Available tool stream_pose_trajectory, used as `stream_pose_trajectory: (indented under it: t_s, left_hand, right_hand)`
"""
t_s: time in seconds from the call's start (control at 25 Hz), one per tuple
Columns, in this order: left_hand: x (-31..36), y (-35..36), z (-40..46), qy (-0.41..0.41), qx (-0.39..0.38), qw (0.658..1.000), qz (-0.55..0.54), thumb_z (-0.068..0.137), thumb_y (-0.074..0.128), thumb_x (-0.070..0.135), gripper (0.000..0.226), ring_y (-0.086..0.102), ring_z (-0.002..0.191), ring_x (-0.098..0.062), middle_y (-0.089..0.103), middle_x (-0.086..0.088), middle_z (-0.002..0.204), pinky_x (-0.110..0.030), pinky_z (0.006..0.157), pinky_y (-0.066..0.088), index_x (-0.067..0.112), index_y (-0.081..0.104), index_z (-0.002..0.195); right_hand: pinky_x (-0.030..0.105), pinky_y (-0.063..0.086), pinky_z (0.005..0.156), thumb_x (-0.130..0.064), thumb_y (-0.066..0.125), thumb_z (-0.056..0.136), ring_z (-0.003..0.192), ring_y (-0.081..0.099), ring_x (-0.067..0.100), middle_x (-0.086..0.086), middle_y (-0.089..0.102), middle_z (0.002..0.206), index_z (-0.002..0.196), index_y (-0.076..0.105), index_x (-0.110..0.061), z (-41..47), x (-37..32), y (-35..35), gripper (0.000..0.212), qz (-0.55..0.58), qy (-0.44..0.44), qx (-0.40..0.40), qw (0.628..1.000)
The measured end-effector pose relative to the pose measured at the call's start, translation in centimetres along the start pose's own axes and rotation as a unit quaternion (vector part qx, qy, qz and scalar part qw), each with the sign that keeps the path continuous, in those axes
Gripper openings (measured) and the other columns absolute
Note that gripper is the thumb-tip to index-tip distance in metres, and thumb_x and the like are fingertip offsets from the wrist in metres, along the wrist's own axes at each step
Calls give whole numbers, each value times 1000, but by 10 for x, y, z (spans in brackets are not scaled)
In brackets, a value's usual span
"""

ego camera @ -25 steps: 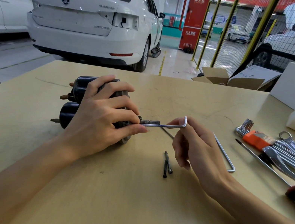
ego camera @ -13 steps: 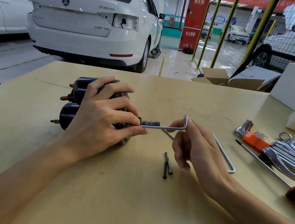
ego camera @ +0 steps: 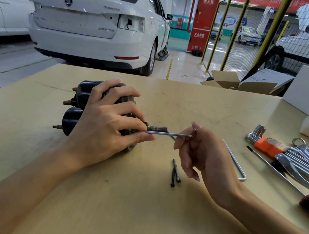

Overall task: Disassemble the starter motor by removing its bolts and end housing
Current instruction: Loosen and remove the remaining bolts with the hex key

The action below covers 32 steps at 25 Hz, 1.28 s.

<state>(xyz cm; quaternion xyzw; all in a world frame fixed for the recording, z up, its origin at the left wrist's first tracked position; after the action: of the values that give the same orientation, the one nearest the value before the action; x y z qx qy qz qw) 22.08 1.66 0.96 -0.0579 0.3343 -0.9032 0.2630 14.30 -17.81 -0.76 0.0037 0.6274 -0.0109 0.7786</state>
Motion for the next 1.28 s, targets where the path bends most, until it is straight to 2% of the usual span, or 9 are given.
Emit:
stream_pose_trajectory:
  t_s: [0.12, 0.28, 0.44, 0.56, 0.72, 0.88, 1.12, 1.28]
  left_hand:
    - [0, 0, 0, 2, 3, 1000, 1, 85, 71, 46, 20, 55, 122, -19, 71, 15, 93, -45, 114, 24, 28, 79, 80]
    - [0, 1, 0, 2, -1, 1000, 0, 86, 69, 48, 22, 54, 123, -19, 71, 15, 93, -45, 114, 23, 29, 79, 81]
    - [-1, 1, -1, 3, -1, 1000, -1, 88, 65, 49, 25, 54, 123, -18, 71, 16, 94, -46, 115, 24, 30, 79, 81]
    - [-1, 1, -1, 4, 0, 1000, 1, 87, 69, 47, 22, 55, 123, -19, 71, 15, 94, -46, 114, 24, 30, 79, 81]
    - [-1, 1, -1, 7, 0, 1000, 3, 85, 71, 46, 19, 54, 123, -19, 71, 15, 94, -47, 114, 25, 29, 79, 81]
    - [-2, 1, 0, 5, -1, 1000, 1, 87, 68, 48, 22, 53, 124, -19, 71, 14, 94, -46, 114, 23, 29, 79, 81]
    - [-2, 2, 0, 5, -2, 1000, 4, 87, 66, 49, 24, 53, 124, -19, 71, 14, 93, -47, 114, 24, 29, 78, 81]
    - [-2, 2, 0, 4, 3, 1000, 5, 88, 66, 49, 26, 54, 123, -19, 71, 14, 92, -46, 114, 24, 28, 78, 79]
  right_hand:
    - [22, 28, 39, -44, 48, 81, 38, 38, 19, 8, 41, 47, 66, 64, -14, 0, 0, -1, 37, -1, -18, -11, 1000]
    - [22, 27, 37, -28, 46, 82, 37, 37, 19, 8, 41, 46, 70, 59, -6, -1, 0, -1, 28, -5, -25, -12, 1000]
    - [23, 27, 37, -39, 53, 77, 38, 38, 20, 9, 41, 47, 70, 53, -7, -2, -2, -1, 34, -3, -26, -9, 1000]
    - [26, 25, 37, -33, 50, 83, 39, 38, 19, 10, 41, 48, 69, 48, -6, -2, -1, -2, 30, -1, -21, 0, 1000]
    - [29, 24, 38, -25, 48, 83, 39, 38, 19, 10, 41, 48, 66, 51, -10, -1, -1, -3, 23, -2, -26, 8, 1000]
    - [24, 27, 38, -20, 50, 80, 41, 37, 19, 7, 43, 49, 62, 55, -16, -2, -1, -4, 19, -14, -28, 17, 999]
    - [17, 28, 40, -10, 53, 70, 41, 33, 12, -2, 39, 48, 63, 61, -14, -4, -4, -5, 11, -24, -33, 48, 998]
    - [16, 25, 41, -6, 54, 65, 43, 26, 11, 10, 29, 48, 62, 67, -10, -4, -9, -4, 14, -40, -54, 84, 994]
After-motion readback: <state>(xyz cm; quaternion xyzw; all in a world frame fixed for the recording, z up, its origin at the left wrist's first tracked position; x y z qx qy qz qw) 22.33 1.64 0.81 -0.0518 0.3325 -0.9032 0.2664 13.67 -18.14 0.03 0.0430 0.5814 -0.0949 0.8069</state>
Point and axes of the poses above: each hand's wrist, its own z-axis towards the middle knuckle, its own y-axis out of the palm, x = y × z, the point moved 2 cm from there along z, towards the middle knuckle
